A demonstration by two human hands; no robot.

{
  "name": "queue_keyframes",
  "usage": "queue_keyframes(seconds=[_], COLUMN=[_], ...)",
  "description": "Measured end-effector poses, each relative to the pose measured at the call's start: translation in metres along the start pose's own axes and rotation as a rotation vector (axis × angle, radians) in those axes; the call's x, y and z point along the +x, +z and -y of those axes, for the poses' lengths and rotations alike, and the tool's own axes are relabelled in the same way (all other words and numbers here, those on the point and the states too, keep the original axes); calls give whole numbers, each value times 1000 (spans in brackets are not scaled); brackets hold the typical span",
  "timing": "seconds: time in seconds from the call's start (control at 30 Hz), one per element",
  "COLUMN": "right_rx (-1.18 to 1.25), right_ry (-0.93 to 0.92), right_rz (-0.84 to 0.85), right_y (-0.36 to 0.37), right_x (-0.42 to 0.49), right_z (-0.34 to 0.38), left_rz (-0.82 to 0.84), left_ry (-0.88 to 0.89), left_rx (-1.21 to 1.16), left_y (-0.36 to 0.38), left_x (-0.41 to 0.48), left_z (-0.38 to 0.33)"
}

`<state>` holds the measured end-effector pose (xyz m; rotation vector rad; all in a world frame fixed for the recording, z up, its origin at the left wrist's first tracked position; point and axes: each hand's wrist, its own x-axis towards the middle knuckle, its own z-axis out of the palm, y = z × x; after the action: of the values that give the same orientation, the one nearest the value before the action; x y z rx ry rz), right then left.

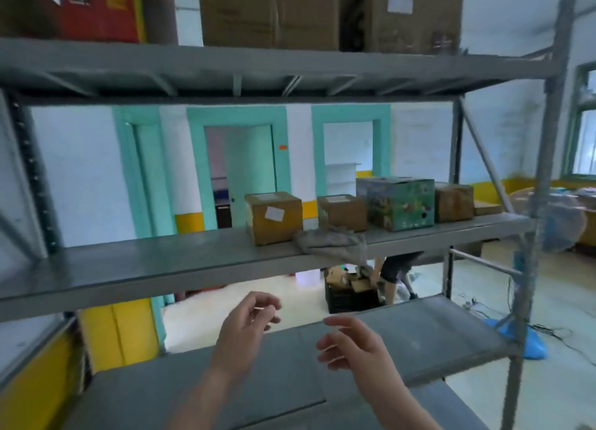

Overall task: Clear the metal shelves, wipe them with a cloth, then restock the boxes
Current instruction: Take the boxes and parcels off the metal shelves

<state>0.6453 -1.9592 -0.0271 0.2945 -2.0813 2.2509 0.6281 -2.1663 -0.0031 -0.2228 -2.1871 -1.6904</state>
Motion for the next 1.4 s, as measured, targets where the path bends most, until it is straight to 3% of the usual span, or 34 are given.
queue_keyframes(seconds=[0.23,0.6,0.87,1.13,1.23,1.4], right_rx=[-300,-492,-508,-532,-462,-178], right_ry=[-153,-285,-151,88,41,-206], right_rz=[7,-60,-44,135,117,-51], right_y=[32,35,24,37,41,54], right_x=[92,296,463,509,504,460], right_z=[31,55,59,39,45,71], left_rz=[16,-275,-345,-417,-462,-489], left_ry=[79,-14,-189,-353,-246,61], left_rx=[40,-40,71,-16,-42,-221], left_y=[-39,-21,12,26,27,23], left_x=[86,242,382,415,408,374], left_z=[-4,19,43,63,65,34])
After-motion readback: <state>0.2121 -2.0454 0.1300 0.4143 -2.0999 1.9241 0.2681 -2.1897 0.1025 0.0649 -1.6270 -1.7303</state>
